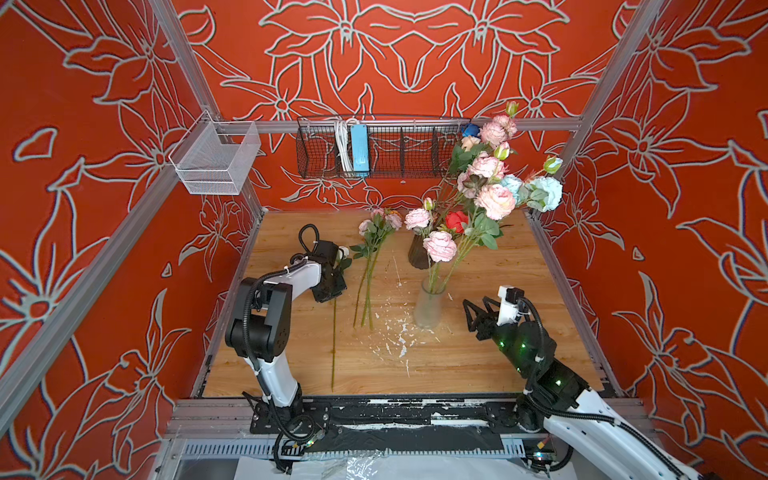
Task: Arrange the flowers into the vase
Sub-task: 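Move left gripper back down to the white rose lying on the table, then grasp the white rose stem with the left gripper and lift it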
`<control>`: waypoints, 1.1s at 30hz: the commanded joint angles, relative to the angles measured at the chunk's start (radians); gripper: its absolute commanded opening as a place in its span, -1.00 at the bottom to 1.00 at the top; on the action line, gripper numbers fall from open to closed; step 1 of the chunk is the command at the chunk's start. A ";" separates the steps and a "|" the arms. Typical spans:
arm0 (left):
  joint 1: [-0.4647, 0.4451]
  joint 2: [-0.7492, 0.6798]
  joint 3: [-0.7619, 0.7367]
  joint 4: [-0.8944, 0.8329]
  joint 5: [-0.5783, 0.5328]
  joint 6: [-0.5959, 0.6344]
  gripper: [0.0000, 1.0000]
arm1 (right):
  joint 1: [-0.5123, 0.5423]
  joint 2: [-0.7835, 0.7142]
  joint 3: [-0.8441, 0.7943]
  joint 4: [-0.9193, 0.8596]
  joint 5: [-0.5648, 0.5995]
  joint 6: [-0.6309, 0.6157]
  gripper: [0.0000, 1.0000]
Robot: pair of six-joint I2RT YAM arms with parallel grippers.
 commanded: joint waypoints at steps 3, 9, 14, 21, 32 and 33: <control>-0.009 -0.055 0.036 -0.025 -0.012 0.009 -0.80 | -0.006 0.015 -0.008 0.011 0.024 0.002 0.43; -0.023 -0.082 0.056 -0.070 -0.045 0.032 -0.60 | -0.005 0.014 -0.010 0.009 0.027 0.002 0.43; -0.029 -0.035 0.047 -0.097 -0.081 0.059 -0.24 | -0.005 0.011 -0.007 0.008 0.024 0.000 0.43; -0.031 0.072 0.065 -0.088 -0.057 0.069 -0.28 | -0.005 0.009 -0.006 0.003 0.025 0.001 0.43; -0.042 0.200 0.159 -0.125 -0.077 0.095 -1.00 | -0.006 -0.023 -0.015 -0.014 0.093 0.026 0.43; -0.048 0.197 0.165 -0.132 -0.096 0.097 -1.00 | -0.006 -0.023 -0.015 -0.015 0.097 0.025 0.43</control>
